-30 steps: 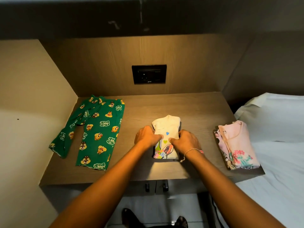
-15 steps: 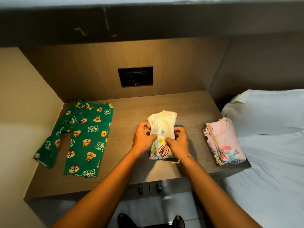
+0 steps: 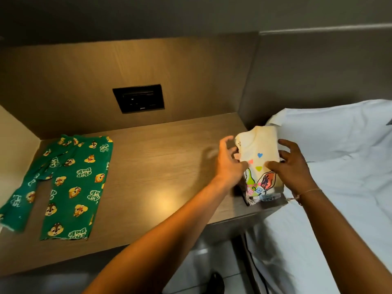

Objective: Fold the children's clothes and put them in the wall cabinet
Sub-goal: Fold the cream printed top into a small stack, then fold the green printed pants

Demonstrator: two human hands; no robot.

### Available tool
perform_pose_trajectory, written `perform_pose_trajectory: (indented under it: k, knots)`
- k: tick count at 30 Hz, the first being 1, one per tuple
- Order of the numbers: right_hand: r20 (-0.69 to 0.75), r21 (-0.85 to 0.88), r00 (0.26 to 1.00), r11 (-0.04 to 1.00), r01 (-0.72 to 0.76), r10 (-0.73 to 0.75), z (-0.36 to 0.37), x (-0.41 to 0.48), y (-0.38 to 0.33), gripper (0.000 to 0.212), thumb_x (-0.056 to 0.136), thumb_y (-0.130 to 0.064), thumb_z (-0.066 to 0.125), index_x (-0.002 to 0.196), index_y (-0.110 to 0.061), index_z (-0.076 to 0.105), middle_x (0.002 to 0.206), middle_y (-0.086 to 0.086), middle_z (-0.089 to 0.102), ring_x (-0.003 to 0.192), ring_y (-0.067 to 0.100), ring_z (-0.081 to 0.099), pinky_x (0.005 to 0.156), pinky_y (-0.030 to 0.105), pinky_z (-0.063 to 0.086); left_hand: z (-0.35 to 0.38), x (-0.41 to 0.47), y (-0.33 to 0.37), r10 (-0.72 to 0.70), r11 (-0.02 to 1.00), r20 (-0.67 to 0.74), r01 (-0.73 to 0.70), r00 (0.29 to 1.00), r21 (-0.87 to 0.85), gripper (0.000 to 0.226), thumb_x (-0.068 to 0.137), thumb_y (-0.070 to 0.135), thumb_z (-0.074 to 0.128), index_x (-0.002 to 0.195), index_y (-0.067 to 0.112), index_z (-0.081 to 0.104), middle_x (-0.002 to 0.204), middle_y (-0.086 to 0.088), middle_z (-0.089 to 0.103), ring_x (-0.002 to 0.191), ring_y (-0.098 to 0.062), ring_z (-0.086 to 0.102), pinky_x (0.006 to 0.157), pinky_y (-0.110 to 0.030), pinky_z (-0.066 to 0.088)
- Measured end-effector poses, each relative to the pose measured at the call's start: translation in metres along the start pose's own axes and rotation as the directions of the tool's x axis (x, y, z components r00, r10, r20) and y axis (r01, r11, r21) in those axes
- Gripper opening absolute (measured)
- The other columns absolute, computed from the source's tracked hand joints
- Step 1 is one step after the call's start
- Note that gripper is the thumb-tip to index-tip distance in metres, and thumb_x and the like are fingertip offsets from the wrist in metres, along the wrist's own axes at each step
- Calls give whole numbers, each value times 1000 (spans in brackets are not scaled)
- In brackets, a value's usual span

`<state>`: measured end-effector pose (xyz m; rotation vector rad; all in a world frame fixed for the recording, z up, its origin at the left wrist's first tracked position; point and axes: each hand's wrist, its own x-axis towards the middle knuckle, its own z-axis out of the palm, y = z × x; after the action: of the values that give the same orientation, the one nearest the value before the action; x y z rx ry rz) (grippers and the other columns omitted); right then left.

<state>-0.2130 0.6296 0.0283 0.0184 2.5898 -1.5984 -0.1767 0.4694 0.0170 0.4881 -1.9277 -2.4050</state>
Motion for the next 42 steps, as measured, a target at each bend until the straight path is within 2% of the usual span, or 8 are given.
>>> perform_pose_trajectory:
  k: [3,5,8,14,19,24,33,42]
  knots:
    - [50,-240,998,970,-27,40,-5,10,21,64,82,-15,74,136,-23,40,136,11,57,114,33,60,92,46,52,13,7,-21,49,927,-27,-35,998,375,72,75,-4,75,132,24,40,134,-8,56,120,-25,55,88,-43,55]
    - [92,-343,994,939,-27,62,-4,9,37,64,84,-25,73,138,-22,38,137,10,57,115,33,60,95,47,52,2,7,-41,222,660,0,-150,975,736,72,75,24,79,136,23,40,141,-3,49,131,-25,40,105,-43,39]
    - [84,-438,993,892,115,-87,-13,13,49,73,84,-42,69,144,-26,31,146,5,48,125,30,53,97,49,49,-13,9,-55,341,388,249,-377,906,841,90,76,65,61,148,25,24,161,2,17,148,-22,8,116,-46,9]
    - [465,-606,874,669,431,-142,-2,31,70,70,97,-48,34,153,-28,-3,164,-3,-2,150,23,9,118,52,22,-21,29,-55,-43,99,483,-477,875,873,110,75,84,43,154,22,-3,164,0,-9,148,-23,-19,119,-55,-4]
    - [458,-679,888,633,372,-31,-2,34,74,66,100,-46,26,152,-28,-9,164,1,-5,151,24,-2,121,49,1,-24,24,-49,-54,137,469,-459,881,878,105,78,82,41,154,23,-1,164,2,-5,149,-22,-16,119,-55,-4]
    - [234,-524,887,717,460,-398,31,10,17,62,95,-48,32,151,-23,26,156,6,33,145,27,27,118,51,19,-99,-24,-35,287,372,231,-330,930,868,73,92,62,40,153,29,17,163,4,13,150,-17,2,121,-45,5]
    - [735,-259,464,427,866,-494,302,-17,-99,52,95,-38,49,144,-21,40,142,7,51,127,28,47,106,39,39,-330,-157,-47,404,304,-590,506,699,808,51,78,44,71,123,22,62,127,-6,60,123,-31,46,95,-51,38]
    - [800,-307,362,192,932,-479,420,18,-131,34,97,-35,48,129,-28,57,140,7,51,127,31,44,102,47,43,-379,-202,-67,488,318,-469,351,736,881,20,82,34,63,94,22,73,105,6,71,100,-21,62,77,-36,44]
